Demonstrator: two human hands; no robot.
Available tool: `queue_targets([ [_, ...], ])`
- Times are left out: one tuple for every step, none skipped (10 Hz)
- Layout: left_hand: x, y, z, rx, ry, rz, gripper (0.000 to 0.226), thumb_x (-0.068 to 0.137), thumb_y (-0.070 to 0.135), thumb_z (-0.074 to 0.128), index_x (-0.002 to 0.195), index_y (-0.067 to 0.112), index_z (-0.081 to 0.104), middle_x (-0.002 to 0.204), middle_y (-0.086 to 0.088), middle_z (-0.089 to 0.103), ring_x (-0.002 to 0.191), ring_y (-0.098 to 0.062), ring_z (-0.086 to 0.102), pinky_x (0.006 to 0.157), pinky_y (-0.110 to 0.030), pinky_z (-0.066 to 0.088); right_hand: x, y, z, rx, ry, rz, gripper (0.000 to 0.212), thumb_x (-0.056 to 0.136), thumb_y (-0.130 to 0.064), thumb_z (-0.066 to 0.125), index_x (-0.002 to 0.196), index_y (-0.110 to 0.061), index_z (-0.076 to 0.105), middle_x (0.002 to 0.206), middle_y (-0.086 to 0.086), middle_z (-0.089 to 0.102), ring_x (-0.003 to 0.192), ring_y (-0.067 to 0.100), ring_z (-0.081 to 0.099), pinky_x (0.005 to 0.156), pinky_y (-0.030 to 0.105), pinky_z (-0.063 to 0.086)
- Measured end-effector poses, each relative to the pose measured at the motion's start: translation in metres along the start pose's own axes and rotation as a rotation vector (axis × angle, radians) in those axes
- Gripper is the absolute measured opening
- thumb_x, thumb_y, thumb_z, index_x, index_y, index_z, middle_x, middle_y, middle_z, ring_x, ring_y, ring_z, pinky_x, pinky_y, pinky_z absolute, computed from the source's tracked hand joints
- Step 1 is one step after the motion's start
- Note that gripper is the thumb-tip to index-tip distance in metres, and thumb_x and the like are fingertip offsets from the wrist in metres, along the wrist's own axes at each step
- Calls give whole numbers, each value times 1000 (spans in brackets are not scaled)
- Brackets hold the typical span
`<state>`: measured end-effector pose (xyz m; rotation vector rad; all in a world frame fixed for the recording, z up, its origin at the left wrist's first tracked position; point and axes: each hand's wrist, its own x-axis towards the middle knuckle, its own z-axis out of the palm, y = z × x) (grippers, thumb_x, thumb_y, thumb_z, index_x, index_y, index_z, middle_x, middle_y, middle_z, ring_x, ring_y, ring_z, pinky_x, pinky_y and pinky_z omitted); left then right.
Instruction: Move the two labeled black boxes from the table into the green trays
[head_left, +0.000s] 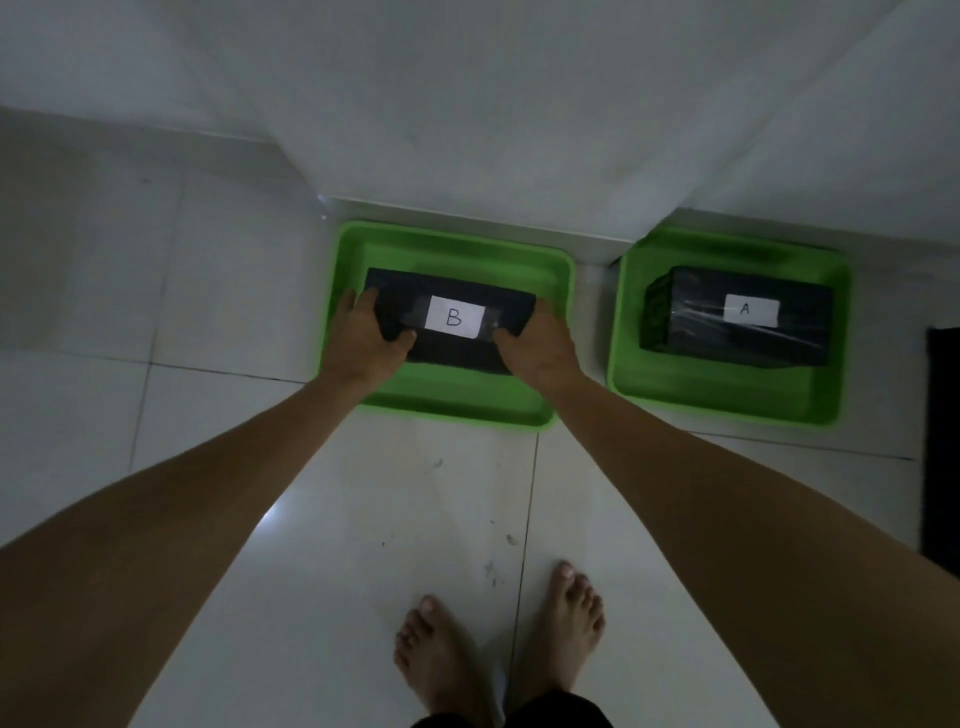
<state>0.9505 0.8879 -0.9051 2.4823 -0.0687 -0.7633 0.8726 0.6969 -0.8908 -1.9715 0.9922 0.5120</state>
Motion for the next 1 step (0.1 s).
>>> queue_targets([
  [-24, 28, -31, 6, -50, 34, 72, 88, 29, 72, 149, 7, 41, 149, -17, 47, 135, -33, 48, 112, -44, 40, -28, -17, -37, -47, 6, -39, 43, 94, -29, 62, 129, -5, 59, 123, 17, 65, 111, 34, 65, 84, 34, 53],
])
